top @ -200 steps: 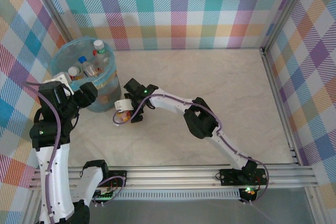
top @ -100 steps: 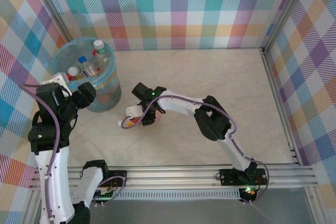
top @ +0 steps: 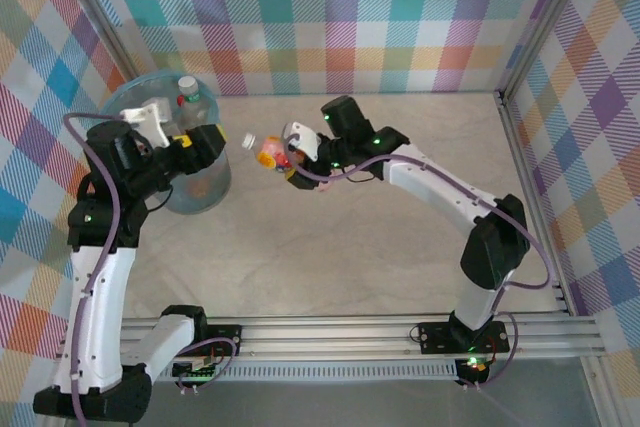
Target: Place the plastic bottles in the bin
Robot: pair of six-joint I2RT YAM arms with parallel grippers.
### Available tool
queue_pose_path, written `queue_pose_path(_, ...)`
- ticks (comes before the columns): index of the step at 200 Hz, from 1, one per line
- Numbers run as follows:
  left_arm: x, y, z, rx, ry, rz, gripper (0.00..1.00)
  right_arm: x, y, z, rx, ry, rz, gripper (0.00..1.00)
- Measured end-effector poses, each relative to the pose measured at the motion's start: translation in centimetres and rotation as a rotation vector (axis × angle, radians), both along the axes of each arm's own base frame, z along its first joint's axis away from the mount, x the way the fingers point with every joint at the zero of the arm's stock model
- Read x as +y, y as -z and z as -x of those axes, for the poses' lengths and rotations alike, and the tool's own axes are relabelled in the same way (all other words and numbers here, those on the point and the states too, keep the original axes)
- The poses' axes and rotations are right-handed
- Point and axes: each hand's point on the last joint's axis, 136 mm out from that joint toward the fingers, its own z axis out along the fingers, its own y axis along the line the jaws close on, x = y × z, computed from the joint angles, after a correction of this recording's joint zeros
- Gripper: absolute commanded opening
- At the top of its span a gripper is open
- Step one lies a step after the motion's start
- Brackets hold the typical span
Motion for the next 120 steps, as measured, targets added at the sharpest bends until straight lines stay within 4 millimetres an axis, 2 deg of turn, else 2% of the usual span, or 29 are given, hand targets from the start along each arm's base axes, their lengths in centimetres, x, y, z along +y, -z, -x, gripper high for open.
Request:
queue_pose_path(19,-2.4,-0.8,-0.2,-0.011,0.099,0.022,0.82,0.5,-1.7,0.7,0.034,-0.003,-0.067,0.58)
queue_pose_path(43,-4.0,-0.7,-0.8,0.015,0.154,0.036,0.77,1.1,-2.8,1.8,0.08,-0.026,-0.136,0.58)
queue_pose_path(71,-4.5,0.3,-1.9,0.069,0.155,0.062,0.63,1.5,-3.3,2.8,0.13,-0.058,-0.187,0.58)
queue_pose_path(93,-4.5,0.4,-2.2,0.078,0.15,0.08,0.57,1.7,-3.8,3.4,0.153,-0.081,-0.215,0.58)
queue_pose_path(109,-4.6,0.2,-2.2,0.079,0.15,0.092,0.57,1.6,-3.9,3.8,0.166,-0.091,-0.231,0.58)
queue_pose_path(120,-4.7,0.2,-2.1,0.084,0.155,0.1,0.61,1.5,-3.9,4.1,0.174,-0.094,-0.239,0.59)
